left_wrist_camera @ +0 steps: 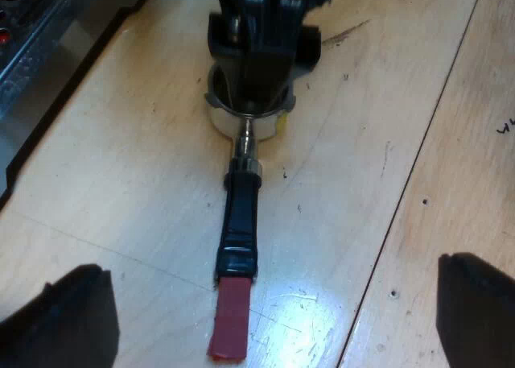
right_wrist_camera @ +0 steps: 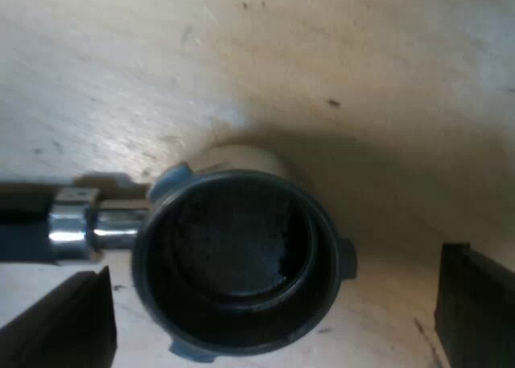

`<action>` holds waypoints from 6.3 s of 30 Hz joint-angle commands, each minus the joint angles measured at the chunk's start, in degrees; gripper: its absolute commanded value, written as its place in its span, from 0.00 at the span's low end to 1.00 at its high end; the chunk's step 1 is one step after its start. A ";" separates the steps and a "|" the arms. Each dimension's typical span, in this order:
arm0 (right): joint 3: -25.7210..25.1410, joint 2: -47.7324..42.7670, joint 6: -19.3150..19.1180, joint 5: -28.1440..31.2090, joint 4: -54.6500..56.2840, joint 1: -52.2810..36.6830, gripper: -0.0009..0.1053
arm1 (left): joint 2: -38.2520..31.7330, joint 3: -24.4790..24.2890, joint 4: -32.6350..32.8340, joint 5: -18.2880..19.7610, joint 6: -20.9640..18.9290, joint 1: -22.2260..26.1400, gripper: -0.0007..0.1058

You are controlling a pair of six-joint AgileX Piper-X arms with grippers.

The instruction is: Put the handle in the coffee machine

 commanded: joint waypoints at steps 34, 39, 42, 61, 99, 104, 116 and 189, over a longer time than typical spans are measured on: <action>-0.10 9.60 -1.60 -4.33 -1.51 -0.15 0.43 | 0.09 -0.05 -0.79 0.36 -0.42 -0.26 0.77; -0.10 9.60 -1.33 -4.33 -0.33 -0.15 0.13 | 0.09 -0.05 -0.79 0.36 -0.42 -0.26 0.77; -0.10 9.02 -1.33 -4.33 -0.33 -0.15 0.01 | 0.09 -0.05 -0.79 0.36 -0.29 -0.26 0.77; -0.29 -4.59 -1.01 -4.21 9.52 -0.15 0.01 | 0.18 5.59 -9.89 2.14 6.17 -3.45 0.77; -6.58 -10.51 0.80 -4.62 16.30 -0.15 0.01 | 12.50 9.18 -18.29 3.92 6.17 -5.79 0.77; -6.58 -10.51 0.80 -4.62 16.30 -0.15 0.01 | 12.50 9.18 -18.29 3.92 6.17 -5.79 0.77; -6.58 -10.51 2.62 -4.62 16.30 -0.15 0.01 | 13.10 9.18 -18.29 3.92 6.17 -5.79 0.77; -7.05 -13.02 3.83 -8.93 18.92 0.02 0.01 | 16.91 13.77 -28.69 9.30 13.89 -5.61 0.49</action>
